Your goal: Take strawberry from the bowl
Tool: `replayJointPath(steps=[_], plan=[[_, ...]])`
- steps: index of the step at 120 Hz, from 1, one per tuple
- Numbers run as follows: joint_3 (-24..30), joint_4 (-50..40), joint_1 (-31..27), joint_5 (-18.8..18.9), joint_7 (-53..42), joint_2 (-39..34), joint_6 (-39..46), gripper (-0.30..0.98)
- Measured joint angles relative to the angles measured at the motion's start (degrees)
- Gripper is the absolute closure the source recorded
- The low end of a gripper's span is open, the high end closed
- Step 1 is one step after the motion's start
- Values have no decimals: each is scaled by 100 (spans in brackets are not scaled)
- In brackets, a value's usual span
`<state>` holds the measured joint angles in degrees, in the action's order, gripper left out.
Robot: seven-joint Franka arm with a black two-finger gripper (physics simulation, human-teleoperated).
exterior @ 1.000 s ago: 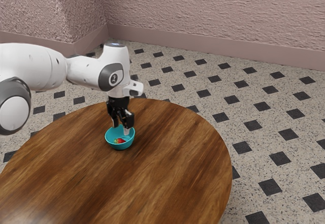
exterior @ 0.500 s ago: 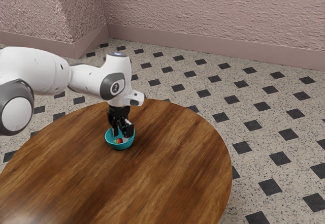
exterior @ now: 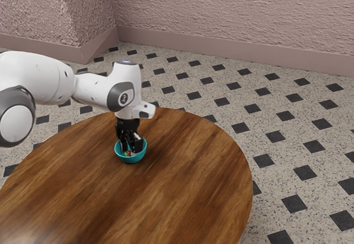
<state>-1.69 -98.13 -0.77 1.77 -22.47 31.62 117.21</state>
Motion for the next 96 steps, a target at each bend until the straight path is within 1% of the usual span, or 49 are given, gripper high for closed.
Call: replayJointPath(steps=[16, 41, 73, 96], plan=[[-7, -21, -37, 12, -49, -30, 4, 27], [-16, -32, -46, 15, -107, -77, -6, 38], [-16, -66, -46, 0, -159, -72, -6, 49], [-16, -59, -46, 1, -178, -72, 17, 53]])
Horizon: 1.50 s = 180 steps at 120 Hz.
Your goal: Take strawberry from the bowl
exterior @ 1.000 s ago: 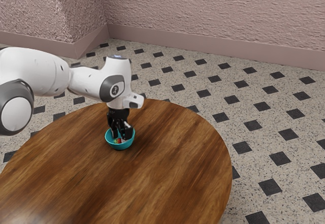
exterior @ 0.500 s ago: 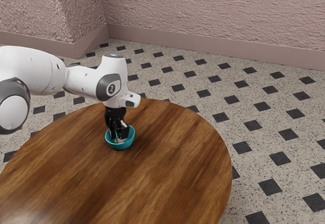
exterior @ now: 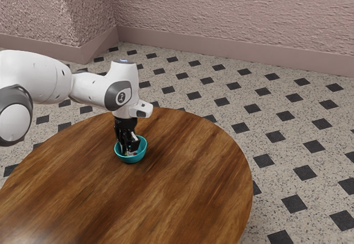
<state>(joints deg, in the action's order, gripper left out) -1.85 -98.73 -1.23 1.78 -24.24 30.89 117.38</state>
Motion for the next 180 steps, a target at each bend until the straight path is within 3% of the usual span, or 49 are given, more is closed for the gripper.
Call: replayJointPath(steps=[54, 80, 104, 130, 176, 180], plan=[[1, -7, -2, 25, 14, -21, 393, 58], [-1, -487, 119, 35, 42, -803, 451, 60], [14, -718, 592, 35, 85, -1501, 448, 61], [162, -273, 1162, -67, 144, -912, 644, 62], [228, -212, 1230, -101, 250, -333, 1155, 63], [228, -212, 1244, -108, 252, -325, 1173, 57]])
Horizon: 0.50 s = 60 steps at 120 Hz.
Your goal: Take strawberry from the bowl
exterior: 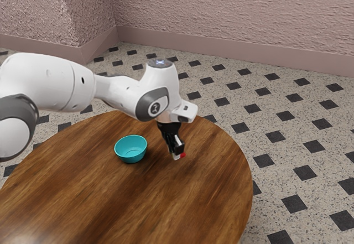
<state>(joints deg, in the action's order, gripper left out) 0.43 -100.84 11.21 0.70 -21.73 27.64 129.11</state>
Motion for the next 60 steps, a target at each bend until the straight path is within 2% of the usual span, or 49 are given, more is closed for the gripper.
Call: replayJointPath(steps=[14, 30, 38, 46, 60], plan=[[23, 0, 35, -68, -36, -6, 28, 34], [24, -18, 44, -120, -68, -162, 42, 18], [0, -131, -33, -189, -73, -690, 21, 13], [-21, -246, -369, -334, -75, -1417, -109, 10], [-171, -106, -871, -518, 112, -2284, -757, 6]])
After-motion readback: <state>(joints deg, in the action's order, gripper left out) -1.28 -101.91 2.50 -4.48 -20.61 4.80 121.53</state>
